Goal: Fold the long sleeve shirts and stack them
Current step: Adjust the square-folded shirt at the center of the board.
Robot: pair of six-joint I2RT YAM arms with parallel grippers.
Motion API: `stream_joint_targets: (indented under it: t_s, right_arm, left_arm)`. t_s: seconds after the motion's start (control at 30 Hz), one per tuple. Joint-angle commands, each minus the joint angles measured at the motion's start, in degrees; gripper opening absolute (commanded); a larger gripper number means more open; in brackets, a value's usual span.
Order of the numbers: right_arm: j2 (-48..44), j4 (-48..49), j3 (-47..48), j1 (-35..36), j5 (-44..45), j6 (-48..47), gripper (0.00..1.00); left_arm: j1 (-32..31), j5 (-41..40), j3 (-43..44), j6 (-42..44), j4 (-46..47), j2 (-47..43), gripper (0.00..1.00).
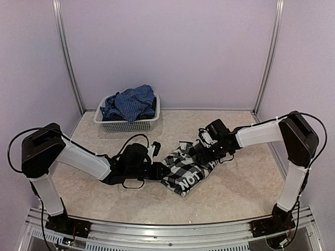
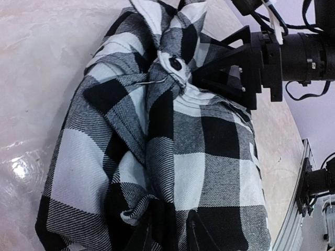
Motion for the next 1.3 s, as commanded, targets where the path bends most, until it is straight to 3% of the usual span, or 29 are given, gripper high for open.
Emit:
stream_joint_targets:
  t_s: [0.0,0.17,0.47,0.83,1.03,1.27]
  right_arm:
    - [-2.1,-2.6,-1.9,-0.4,3.2,-2.2,0.84]
    - [-3.9,-2.8,-2.3,-0.3,5.5,-5.8,0.86]
    - [-5.4,-0.5,-3.9,-0.3,5.0,-8.8,0.86]
    - [-5.9,0.5,-4.9,-0.3,4.7,-9.1,0.86]
    - [-6.0,0.7,-5.3,-0.3,4.5,-8.7,0.86]
    - [-5.4,0.7,-5.8,-0.3,4.2,-8.5,0.86]
  left_arm:
    - [0.1,8.4,1.5,3.3,6.1,0.8,0.25]
    - [2.7,10.0,2.6,2.8,6.1,0.2,0.46]
    - [6.8,12.5,10.6,2.5,-2.6,4.9,0.54]
    - [6.7,11.7,19.0,4.0,-11.6,11.5,0.49]
    - [6.6,11.8,20.7,5.1,-11.3,14.3,0.40]
    - [6.2,9.8,20.4,7.8,-7.6,14.1,0.40]
